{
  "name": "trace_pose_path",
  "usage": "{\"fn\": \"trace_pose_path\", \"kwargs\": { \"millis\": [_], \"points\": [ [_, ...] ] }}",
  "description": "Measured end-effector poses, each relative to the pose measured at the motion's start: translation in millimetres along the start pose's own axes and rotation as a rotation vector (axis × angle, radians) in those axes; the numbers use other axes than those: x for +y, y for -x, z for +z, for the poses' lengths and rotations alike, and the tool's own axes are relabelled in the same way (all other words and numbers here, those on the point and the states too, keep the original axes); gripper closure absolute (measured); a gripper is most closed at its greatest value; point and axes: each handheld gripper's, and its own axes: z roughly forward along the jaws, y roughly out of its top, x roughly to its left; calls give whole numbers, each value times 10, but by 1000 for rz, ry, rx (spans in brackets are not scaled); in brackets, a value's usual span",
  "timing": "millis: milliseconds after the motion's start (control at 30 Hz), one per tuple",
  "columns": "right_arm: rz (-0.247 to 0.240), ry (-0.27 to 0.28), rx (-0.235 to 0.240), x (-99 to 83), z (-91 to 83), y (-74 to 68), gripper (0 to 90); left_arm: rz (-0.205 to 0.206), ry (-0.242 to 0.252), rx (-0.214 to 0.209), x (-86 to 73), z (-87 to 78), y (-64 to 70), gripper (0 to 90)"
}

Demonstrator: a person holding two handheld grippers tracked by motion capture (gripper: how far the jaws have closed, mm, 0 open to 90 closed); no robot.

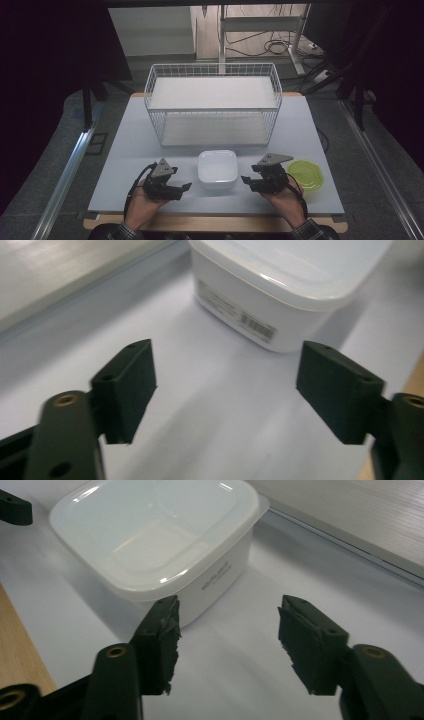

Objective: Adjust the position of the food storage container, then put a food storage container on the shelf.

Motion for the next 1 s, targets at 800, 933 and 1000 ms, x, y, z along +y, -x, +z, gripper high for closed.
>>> {"fn": "trace_pose_path", "kwargs": {
  "millis": [800, 933, 1000],
  "points": [
    [-42, 62, 76, 39, 70, -24, 109, 116, 13, -40, 72, 148, 46, 60],
    [-22, 43, 88, 85, 84, -10, 110, 93, -13, -57, 164, 158, 47, 70],
    [-19, 37, 94, 102, 94, -10, 86, 68, -12, -87, 213, 167, 36, 71]
  ]
}}
